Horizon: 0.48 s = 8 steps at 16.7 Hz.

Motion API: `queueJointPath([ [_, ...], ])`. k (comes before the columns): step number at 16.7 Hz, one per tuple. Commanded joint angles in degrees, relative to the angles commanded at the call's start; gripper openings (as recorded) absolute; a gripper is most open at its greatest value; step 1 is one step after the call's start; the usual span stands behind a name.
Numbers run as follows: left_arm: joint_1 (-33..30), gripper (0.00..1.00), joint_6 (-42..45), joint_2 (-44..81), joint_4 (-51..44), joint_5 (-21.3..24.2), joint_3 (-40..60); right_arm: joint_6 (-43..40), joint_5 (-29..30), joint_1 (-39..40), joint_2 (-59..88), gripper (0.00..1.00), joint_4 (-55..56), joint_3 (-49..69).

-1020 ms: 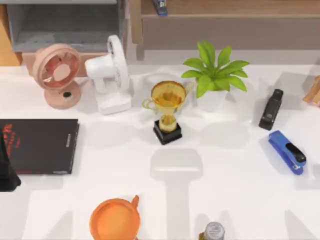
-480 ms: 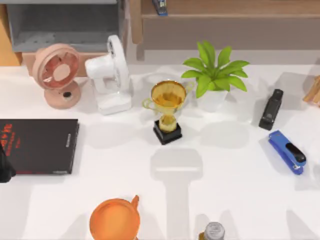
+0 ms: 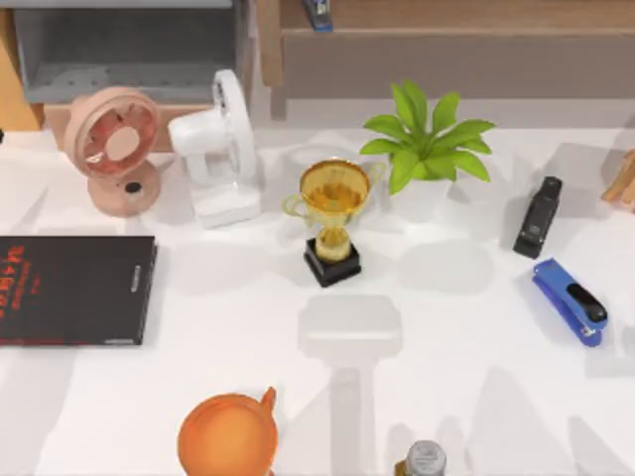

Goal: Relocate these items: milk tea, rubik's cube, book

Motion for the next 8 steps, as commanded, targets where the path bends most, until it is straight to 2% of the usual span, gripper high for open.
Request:
queueJointPath([
  [8, -3.4, 1.0, 0.3, 39.9, 7.8, -3.1, 18.4, 0.0, 0.0, 0.0, 0.0, 1.0, 0.0, 0.0],
])
